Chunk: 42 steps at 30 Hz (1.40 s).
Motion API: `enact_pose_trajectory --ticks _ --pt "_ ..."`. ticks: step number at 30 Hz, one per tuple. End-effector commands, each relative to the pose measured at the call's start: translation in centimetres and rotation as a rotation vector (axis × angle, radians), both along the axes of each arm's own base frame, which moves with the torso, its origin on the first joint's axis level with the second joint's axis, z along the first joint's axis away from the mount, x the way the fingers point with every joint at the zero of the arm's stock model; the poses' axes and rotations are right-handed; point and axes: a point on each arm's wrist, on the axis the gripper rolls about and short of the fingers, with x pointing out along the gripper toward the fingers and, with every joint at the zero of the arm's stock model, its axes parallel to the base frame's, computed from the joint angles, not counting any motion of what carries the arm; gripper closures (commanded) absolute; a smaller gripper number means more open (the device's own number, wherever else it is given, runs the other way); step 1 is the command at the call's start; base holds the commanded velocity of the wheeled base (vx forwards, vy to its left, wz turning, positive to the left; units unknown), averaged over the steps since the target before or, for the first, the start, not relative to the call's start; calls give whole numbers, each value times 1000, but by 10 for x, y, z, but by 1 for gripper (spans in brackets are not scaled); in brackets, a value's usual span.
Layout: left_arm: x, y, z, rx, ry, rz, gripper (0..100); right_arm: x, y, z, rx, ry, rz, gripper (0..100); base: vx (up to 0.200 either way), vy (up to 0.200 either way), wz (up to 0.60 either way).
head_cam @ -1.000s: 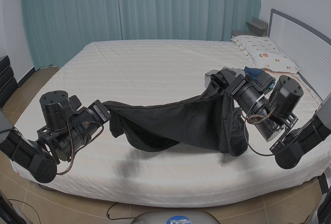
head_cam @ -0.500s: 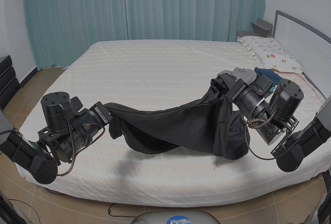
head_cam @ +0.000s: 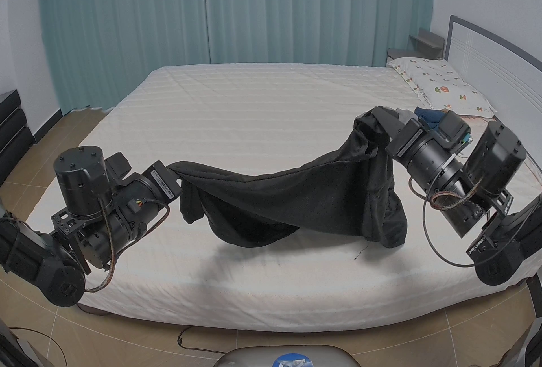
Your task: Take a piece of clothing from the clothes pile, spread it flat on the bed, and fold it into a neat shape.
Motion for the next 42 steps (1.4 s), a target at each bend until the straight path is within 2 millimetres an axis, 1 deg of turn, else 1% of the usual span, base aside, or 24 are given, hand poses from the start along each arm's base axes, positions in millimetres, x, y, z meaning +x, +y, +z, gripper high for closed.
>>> enact_pose_trajectory --ticks 1,4,5,6,7,9,10,15,16,17,19,21,23,26,27,29,31,33,34,35,36,37,39,42 --pt "-17 7 25 -29 -60 -3 100 -23 -13 36 31 -105 -4 100 -200 0 0" --pt "-23 10 36 -29 -62 -3 100 -38 -21 58 51 -151 -5 100 -200 0 0" --pt "-24 10 43 -34 -73 -3 100 -44 -26 71 59 -175 -12 100 -200 0 0" --pt "-25 11 43 -34 -73 -3 100 -44 -27 73 60 -178 -13 100 0 0 0" --pt "-24 11 57 -40 -89 2 100 -53 -37 104 67 -217 -38 100 0 0 0" --pt "-21 12 67 -42 -101 8 100 -58 -43 120 70 -229 -51 100 0 0 0" --pt "-17 11 81 -44 -113 9 100 -61 -50 138 68 -233 -67 100 0 0 0" --pt "-4 5 128 -32 -87 12 100 -55 -70 201 69 -248 -162 100 0 0 0" --pt "-4 5 128 -32 -87 12 100 -55 -70 201 69 -248 -162 100 0 0 0" --pt "-1 4 142 -31 -74 14 100 -50 -73 218 75 -251 -196 100 0 0 0" --pt "6 5 148 -24 -56 26 100 -45 -76 230 77 -258 -219 100 0 0 0" --pt "20 6 152 -15 -38 49 100 -33 -80 243 73 -258 -250 100 0 0 0" --pt "36 6 150 -8 -22 69 100 -17 -81 244 54 -227 -275 100 0 0 0" --pt "56 8 141 2 2 94 100 16 -81 235 23 -164 -309 100 0 0 0" --pt "65 7 135 9 20 100 100 33 -81 226 7 -133 -324 100 0 0 0" --pt "73 7 126 18 43 106 100 52 -79 212 -10 -95 -334 100 0 0 0" --pt "86 2 111 30 85 99 100 81 -72 187 -31 -31 -336 100 0 0 0" --pt "91 1 104 35 101 93 100 89 -71 181 -32 -22 -337 100 0 0 0" --pt "99 -2 93 36 126 88 100 102 -69 170 -23 -17 -340 100 0 0 0" --pt "101 -3 91 35 133 85 100 106 -68 167 -19 -18 -341 100 0 0 0" --pt "111 -7 81 32 156 84 100 121 -66 156 -9 -26 -344 100 0 0 0" --pt "114 -8 77 33 165 85 100 126 -64 152 -8 -26 -345 100 0 0 0" --pt "131 -14 65 28 182 87 100 147 -57 131 -4 -30 -359 100 0 0 0" --pt "151 -20 58 -5 190 95 100 165 -54 114 4 -52 -366 100 67 0 0"
